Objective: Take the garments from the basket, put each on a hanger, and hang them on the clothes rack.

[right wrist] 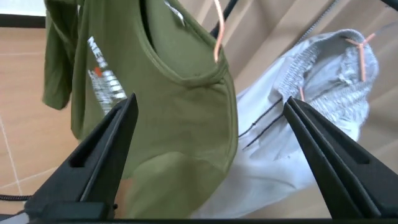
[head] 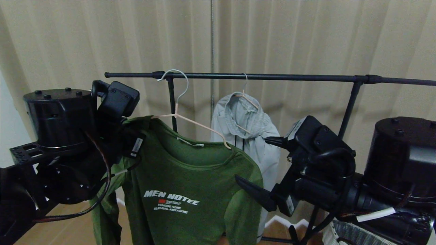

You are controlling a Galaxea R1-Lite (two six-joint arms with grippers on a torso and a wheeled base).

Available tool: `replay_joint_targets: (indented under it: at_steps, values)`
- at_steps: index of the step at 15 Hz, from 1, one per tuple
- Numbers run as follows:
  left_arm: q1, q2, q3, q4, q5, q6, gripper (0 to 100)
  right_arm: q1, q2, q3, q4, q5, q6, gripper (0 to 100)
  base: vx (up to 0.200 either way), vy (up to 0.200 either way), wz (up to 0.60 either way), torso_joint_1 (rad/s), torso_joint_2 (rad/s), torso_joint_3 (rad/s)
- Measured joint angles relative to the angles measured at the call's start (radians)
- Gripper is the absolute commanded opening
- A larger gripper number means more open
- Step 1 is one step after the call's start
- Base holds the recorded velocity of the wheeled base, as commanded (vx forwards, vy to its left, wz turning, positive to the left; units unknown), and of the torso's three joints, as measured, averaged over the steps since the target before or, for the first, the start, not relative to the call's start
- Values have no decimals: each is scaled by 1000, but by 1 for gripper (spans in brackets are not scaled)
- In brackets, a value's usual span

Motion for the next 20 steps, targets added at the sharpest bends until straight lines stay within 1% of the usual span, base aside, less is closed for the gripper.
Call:
replay_joint_targets:
  at_steps: [2, 6, 8, 10, 13, 14, 20]
  values:
    - [-25, -1, 4, 0, 0, -14, 0, -1, 21, -35, -1, -11, 0, 100, 0, 0, 0, 0, 0, 0]
    - [-73, -8, 31, -1, 2, -18, 0, -5, 100, -164, -1, -78, 0, 100, 0, 0, 0, 0, 0, 0]
    - [-90, -13, 47, -27, 3, -21, 0, -11, 142, -207, -2, -103, 0, 100, 0, 0, 0, 0, 0, 0]
    - [-99, -16, 54, -43, 9, -21, 0, -17, 177, -228, -1, -112, 0, 100, 0, 0, 0, 0, 0, 0]
    - [-106, -17, 57, -59, 13, -21, 0, -19, 207, -231, -2, -113, 0, 100, 0, 0, 0, 0, 0, 0]
    - [-107, -18, 58, -59, 13, -21, 0, -18, 212, -230, -3, -112, 0, 0, 0, 0, 0, 0, 0, 0]
    - [-123, -34, 67, -68, 10, -21, 0, -19, 221, -214, -17, -123, 7, 0, 0, 0, 0, 0, 0, 0]
